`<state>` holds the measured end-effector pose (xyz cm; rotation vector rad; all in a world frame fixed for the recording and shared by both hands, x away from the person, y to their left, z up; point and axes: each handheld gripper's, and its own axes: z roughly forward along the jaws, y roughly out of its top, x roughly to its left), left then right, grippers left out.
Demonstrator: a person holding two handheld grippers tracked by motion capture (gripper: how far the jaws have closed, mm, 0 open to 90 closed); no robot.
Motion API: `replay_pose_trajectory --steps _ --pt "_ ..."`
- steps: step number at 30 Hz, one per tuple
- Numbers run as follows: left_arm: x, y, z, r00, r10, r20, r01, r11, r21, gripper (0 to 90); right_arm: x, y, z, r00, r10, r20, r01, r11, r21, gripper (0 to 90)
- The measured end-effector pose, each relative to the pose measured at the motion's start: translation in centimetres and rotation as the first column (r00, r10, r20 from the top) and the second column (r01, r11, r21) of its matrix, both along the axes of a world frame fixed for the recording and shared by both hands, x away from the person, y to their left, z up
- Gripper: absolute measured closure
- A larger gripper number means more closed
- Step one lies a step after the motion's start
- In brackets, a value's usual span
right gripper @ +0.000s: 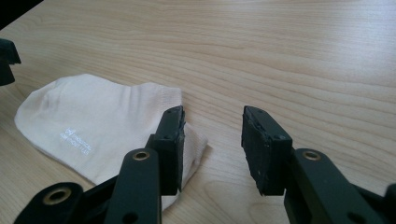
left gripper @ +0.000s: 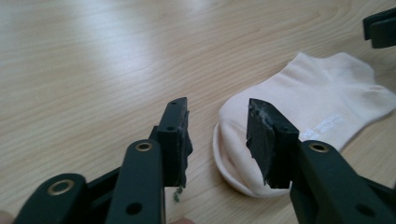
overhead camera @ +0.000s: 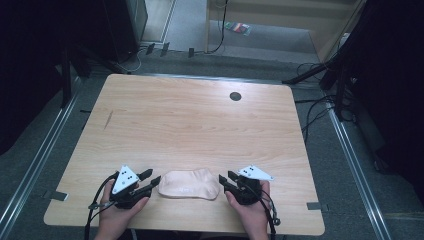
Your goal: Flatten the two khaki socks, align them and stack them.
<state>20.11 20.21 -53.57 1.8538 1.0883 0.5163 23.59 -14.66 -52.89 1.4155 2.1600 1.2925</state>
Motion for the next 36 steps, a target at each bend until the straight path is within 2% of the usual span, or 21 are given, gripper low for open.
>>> replay_pose_trajectory --steps 2,3,4,5,7,10,15,17,21,22,25,36 --pt "0.2 0.4 0.0 0.9998 0.02 0.0 -0.02 0.9998 -0.006 60.6 0.2 -0.3 -0.1 1.0 -0.001 0.007 0.001 1.0 0.006 55.6" --pt "0.2 0.6 0.0 0.9997 0.023 -0.001 -0.023 0.9996 -0.015 60.3 0.2 -0.3 -0.1 0.9997 -0.021 0.014 0.021 1.0 -0.003 50.3" --pt "0.4 1.1 0.0 0.9995 0.031 0.003 -0.031 0.999 -0.031 59.5 0.5 -0.6 -0.1 0.9987 -0.038 0.035 0.038 0.999 -0.014 39.3" --pt "0.4 1.1 0.0 0.9995 0.031 0.003 -0.031 0.999 -0.031 59.2 0.5 -0.6 -0.1 0.9987 -0.038 0.035 0.038 0.999 -0.014 39.3" --pt "0.6 1.9 0.0 0.9991 0.042 0.012 -0.041 0.9977 -0.054 56.8 0.6 -0.9 -0.2 0.9975 -0.041 0.057 0.042 0.999 -0.025 29.9" --pt "0.9 2.6 -0.1 0.9983 0.059 0.006 -0.058 0.9946 -0.086 44.4 0.8 -1.3 -0.1 0.997 -0.047 0.062 0.05 0.998 -0.039 23.9" --pt "1.3 3.8 0.2 0.9932 0.116 -0.005 -0.116 0.9866 -0.114 19.9 1.1 -2.1 0.2 0.9969 -0.056 0.056 0.056 0.998 -0.003 14.0" --pt "1.4 4.5 0.4 0.9922 0.124 0.003 -0.123 0.9821 -0.143 15.2 1.1 -2.5 0.3 0.9958 -0.058 0.071 0.059 0.998 -0.001 14.0" --pt "1.4 5.0 0.6 0.9912 0.131 0.015 -0.128 0.9794 -0.157 13.9 1.1 -3.0 0.5 0.9944 -0.059 0.088 0.059 0.998 0.004 13.8" --pt "1.5 5.1 0.5 0.9912 0.131 0.021 -0.126 0.9814 -0.144 13.4 1.1 -3.1 0.5 0.9939 -0.058 0.094 0.058 0.998 0.005 13.8" --pt "1.6 5.5 0.4 0.9903 0.138 0.008 -0.136 0.9816 -0.134 10.9 1.2 -3.7 0.6 0.993 -0.072 0.093 0.073 0.997 -0.002 13.8" --pt "1.9 7.8 0.4 0.9775 0.211 0.001 -0.208 0.9636 -0.168 11.0 1.7 -5.7 0.8 0.9874 -0.11 0.113 0.111 0.994 0.003 13.6"
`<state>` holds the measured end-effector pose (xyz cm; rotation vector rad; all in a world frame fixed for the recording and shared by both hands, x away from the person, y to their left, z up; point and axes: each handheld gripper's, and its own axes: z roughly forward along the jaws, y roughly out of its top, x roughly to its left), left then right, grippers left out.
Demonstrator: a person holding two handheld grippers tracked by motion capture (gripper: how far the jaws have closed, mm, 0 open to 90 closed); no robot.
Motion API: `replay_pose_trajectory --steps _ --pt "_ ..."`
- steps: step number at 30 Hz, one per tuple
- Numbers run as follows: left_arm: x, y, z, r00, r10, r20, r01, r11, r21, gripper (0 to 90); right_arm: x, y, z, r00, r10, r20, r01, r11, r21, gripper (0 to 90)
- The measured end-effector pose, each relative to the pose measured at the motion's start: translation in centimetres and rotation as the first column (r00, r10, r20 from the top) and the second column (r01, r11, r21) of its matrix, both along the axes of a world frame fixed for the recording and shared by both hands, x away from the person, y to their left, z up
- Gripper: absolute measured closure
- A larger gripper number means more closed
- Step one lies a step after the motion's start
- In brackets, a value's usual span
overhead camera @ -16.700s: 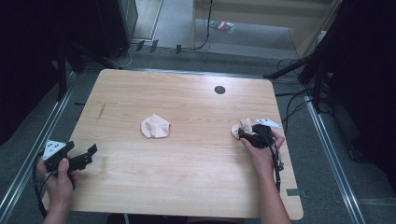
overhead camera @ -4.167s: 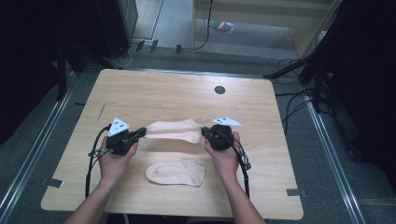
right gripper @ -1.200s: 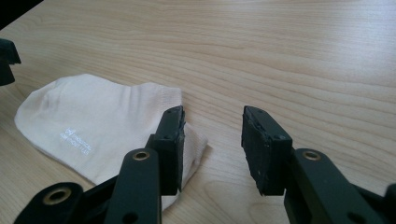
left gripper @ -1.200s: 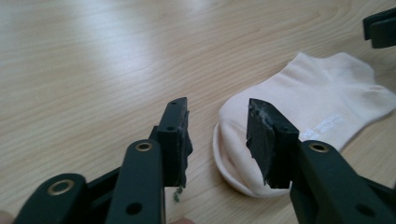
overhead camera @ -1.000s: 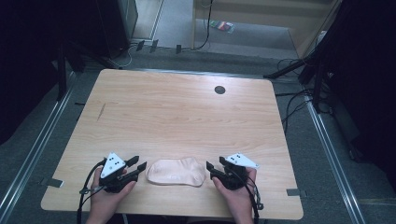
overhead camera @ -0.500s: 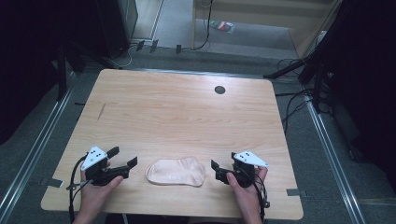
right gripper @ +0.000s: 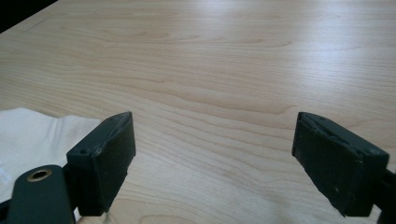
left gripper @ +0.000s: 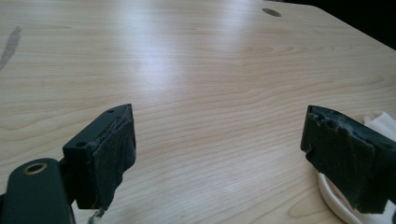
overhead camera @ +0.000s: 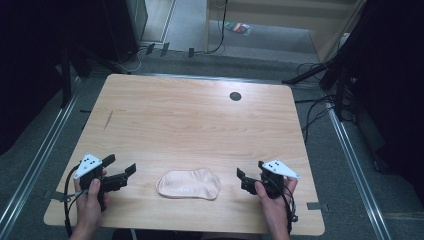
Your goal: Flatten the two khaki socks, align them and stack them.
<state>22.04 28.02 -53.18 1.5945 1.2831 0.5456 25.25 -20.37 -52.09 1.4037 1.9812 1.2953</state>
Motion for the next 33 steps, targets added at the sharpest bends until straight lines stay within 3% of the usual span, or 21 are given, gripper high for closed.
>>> replay_pose_trajectory --steps 9,14,27,33 --pt "0.3 2.2 -0.2 0.9983 0.058 -0.011 -0.058 0.9983 0.004 10.9 0.2 -1.7 0.0 0.999 -0.045 0.002 0.045 0.999 -0.008 13.7" --pt "0.5 3.4 -0.5 0.9957 0.092 -0.015 -0.091 0.9953 0.032 11.0 0.3 -3.0 -0.2 0.9977 -0.067 0.004 0.067 0.998 -0.013 13.7" --pt "0.4 5.9 -0.9 0.9894 0.143 -0.027 -0.141 0.9882 0.06 10.7 -0.2 -8.9 -1.1 0.9861 -0.165 0.014 0.165 0.986 -0.003 14.1" --pt "0.1 7.2 -1.1 0.9884 0.148 -0.034 -0.146 0.9877 0.055 10.6 -1.0 -10.5 -1.5 0.983 -0.183 0.005 0.183 0.983 -0.013 14.1"
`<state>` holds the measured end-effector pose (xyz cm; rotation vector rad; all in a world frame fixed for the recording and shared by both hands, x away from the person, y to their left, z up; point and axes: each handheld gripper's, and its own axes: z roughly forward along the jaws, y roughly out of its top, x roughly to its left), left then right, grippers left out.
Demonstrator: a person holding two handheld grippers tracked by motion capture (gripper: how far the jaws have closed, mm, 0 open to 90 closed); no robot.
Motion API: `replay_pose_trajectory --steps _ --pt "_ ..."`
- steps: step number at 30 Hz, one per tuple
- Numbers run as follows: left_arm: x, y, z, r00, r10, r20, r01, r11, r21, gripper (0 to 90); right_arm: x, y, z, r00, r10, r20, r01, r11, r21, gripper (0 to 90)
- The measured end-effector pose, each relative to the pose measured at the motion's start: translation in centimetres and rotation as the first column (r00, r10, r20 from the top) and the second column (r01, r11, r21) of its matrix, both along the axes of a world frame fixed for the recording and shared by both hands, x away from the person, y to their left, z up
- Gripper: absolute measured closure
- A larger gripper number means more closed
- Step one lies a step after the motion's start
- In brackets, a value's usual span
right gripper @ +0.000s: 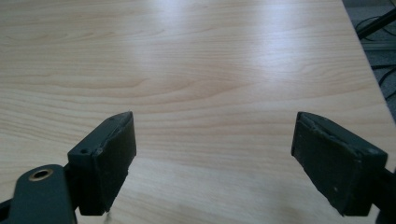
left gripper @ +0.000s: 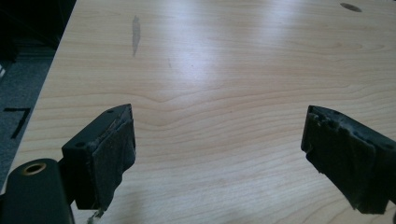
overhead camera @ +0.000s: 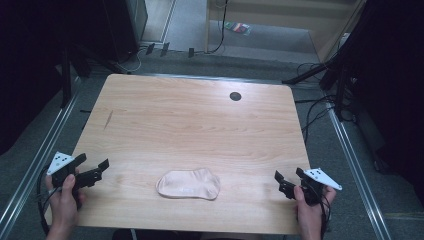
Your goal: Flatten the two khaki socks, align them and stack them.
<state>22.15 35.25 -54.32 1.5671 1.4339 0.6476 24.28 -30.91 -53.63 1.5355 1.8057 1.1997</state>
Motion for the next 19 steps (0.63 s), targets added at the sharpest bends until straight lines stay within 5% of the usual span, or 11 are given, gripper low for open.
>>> replay_pose_trajectory --steps 8,19 --pt "-0.5 0.7 -0.5 0.9992 -0.027 -0.028 0.029 0.998 0.056 10.7 -1.4 -2.2 -0.6 0.9999 -0.01 -0.013 0.01 1.0 -0.005 14.2" --pt "0.2 0.4 -0.9 0.9971 -0.045 -0.061 0.049 0.9963 0.071 10.6 -1.8 -3.3 -1.0 0.9993 -0.02 -0.03 0.021 0.999 0.03 14.2"
